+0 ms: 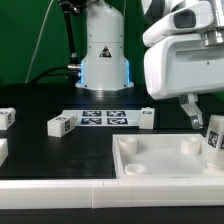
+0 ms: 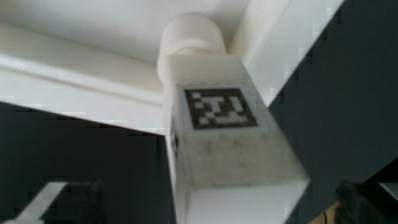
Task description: Assemble one leg
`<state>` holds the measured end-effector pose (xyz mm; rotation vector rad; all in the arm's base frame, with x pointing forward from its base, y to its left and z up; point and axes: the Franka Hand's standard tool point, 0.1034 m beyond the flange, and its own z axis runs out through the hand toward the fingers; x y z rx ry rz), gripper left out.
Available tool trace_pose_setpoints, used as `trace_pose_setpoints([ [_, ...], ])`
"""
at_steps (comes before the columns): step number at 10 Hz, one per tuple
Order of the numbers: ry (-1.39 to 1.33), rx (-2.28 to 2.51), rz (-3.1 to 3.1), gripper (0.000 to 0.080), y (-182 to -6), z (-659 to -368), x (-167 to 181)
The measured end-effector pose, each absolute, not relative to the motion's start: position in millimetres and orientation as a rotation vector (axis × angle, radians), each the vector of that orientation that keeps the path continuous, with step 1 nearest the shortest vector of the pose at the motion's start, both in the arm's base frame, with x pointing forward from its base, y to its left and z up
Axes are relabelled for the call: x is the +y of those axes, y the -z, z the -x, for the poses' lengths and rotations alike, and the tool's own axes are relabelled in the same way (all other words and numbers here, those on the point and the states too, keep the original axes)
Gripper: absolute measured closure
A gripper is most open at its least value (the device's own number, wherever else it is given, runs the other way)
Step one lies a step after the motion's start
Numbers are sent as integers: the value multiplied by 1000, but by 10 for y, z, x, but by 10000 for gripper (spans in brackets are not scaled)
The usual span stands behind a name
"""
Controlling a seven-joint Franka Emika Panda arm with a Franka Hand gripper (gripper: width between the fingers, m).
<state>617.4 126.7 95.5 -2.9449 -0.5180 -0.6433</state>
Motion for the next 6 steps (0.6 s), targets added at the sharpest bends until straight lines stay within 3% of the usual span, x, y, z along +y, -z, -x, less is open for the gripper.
trace_pose_setpoints([
  [1,508,-520,2961,150,-893,-6094,1301],
  [6,-114,-435,3027,150,-979,-6058,1269],
])
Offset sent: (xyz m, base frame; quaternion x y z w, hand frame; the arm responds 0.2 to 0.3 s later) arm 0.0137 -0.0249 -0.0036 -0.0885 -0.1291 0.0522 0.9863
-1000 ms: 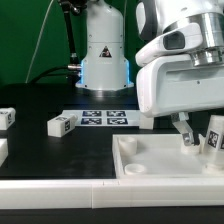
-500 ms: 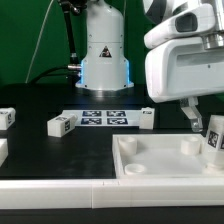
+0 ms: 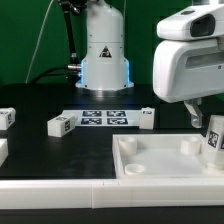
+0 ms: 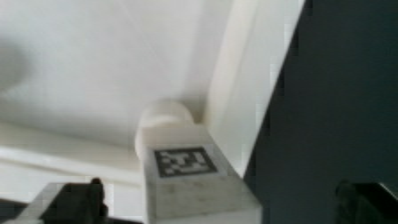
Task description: Assemble one leg
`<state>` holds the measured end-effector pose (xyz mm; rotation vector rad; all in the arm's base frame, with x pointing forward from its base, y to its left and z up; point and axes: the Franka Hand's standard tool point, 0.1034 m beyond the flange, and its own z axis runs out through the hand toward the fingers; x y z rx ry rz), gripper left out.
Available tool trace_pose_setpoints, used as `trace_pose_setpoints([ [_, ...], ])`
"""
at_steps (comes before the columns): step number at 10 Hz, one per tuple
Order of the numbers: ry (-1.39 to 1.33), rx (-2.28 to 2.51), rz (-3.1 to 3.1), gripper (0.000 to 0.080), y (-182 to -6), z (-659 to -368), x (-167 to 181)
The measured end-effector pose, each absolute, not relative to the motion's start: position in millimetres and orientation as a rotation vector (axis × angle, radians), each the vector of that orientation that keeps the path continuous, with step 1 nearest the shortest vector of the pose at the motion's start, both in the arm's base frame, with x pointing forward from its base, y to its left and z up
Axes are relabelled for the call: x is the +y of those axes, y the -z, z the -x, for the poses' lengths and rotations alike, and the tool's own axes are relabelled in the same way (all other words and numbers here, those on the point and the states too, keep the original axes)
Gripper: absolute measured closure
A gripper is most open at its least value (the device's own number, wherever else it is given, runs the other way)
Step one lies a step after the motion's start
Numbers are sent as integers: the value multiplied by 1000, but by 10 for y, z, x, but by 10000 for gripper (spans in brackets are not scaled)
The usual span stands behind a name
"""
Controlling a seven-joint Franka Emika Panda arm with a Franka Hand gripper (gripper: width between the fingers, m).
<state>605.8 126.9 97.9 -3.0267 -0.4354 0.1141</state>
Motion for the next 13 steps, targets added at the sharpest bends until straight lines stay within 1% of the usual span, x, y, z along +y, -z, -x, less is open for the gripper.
trace_pose_setpoints([
  [1,-160,-435,3024,150,-1014,-6120,1264],
  [2,-147,-457,3018,150,-1021,-6155,1259],
  [5,-150,-458,3018,150,-1014,-6147,1264],
  [8,-92,-431,3038,150,-919,-6214,1256],
  [13,-99,-433,3041,150,-872,-6196,1246],
])
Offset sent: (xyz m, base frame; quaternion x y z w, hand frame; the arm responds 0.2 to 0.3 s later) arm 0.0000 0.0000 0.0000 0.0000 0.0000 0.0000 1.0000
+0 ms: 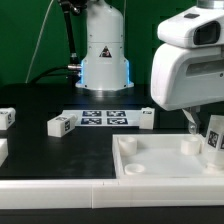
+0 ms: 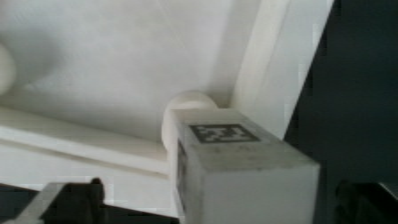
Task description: Assemble one leg
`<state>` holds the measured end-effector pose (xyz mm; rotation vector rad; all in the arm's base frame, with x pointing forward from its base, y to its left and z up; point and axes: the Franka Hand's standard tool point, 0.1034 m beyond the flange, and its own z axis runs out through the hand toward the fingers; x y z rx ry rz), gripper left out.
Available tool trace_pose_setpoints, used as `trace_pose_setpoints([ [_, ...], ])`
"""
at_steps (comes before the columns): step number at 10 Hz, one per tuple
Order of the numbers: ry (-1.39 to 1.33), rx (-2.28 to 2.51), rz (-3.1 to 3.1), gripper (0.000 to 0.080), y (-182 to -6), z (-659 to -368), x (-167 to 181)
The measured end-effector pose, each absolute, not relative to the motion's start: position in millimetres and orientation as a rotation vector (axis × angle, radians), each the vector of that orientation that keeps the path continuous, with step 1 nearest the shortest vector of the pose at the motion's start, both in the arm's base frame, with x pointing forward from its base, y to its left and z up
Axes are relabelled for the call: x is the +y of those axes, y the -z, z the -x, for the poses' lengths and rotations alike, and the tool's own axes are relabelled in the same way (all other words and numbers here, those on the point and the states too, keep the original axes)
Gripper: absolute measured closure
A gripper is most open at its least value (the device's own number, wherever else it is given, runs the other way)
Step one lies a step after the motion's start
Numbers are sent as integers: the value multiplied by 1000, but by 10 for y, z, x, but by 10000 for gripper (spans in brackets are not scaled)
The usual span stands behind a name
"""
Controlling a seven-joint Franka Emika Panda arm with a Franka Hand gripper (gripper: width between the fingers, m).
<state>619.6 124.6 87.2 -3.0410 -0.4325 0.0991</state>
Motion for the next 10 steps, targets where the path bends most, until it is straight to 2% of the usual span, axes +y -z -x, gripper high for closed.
trace_pose_setpoints([
  [2,-99,-432,3041,410,-873,-6198,1245],
  [3,-97,-429,3043,500,-877,-6207,1226],
  [7,-97,-381,3050,500,-879,-6212,1213],
  [10,-110,-82,3075,500,-874,-6210,1210],
])
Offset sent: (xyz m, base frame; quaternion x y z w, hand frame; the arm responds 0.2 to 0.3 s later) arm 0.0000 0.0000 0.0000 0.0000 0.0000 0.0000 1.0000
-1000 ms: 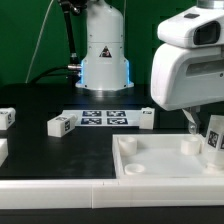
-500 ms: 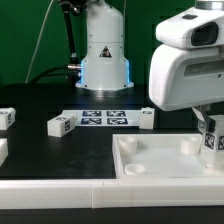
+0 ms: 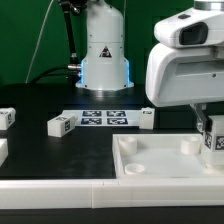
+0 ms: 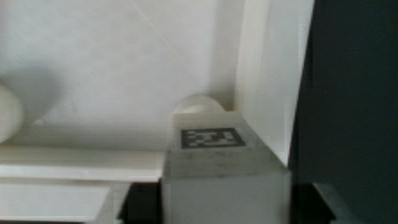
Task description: Assemble one leg
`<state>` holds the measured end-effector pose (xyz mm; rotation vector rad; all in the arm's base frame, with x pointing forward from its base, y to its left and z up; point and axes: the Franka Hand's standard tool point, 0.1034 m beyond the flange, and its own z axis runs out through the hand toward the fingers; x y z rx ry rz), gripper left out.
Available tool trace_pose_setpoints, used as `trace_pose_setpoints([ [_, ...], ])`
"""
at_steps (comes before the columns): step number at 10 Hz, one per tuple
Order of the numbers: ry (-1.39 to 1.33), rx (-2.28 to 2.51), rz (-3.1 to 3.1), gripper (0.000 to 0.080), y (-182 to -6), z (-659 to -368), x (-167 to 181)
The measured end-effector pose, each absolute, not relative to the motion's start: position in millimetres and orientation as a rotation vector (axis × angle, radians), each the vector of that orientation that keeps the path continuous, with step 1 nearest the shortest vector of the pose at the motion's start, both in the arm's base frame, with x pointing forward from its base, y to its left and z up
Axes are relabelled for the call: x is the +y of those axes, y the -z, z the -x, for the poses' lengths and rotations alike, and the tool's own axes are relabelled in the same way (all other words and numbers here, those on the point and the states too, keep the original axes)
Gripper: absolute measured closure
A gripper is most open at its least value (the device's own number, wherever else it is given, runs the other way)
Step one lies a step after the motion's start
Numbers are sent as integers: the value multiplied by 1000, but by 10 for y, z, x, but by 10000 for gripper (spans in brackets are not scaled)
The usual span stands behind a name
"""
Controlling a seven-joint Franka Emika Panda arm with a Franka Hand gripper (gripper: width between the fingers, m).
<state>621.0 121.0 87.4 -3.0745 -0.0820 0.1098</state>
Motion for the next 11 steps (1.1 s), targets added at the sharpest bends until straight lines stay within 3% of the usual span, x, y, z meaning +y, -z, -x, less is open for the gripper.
trace_pose_setpoints([
  [8,-139,1501,2674,500,-865,-6213,1289],
  [11,-168,1827,2460,503,-882,-6199,1270],
])
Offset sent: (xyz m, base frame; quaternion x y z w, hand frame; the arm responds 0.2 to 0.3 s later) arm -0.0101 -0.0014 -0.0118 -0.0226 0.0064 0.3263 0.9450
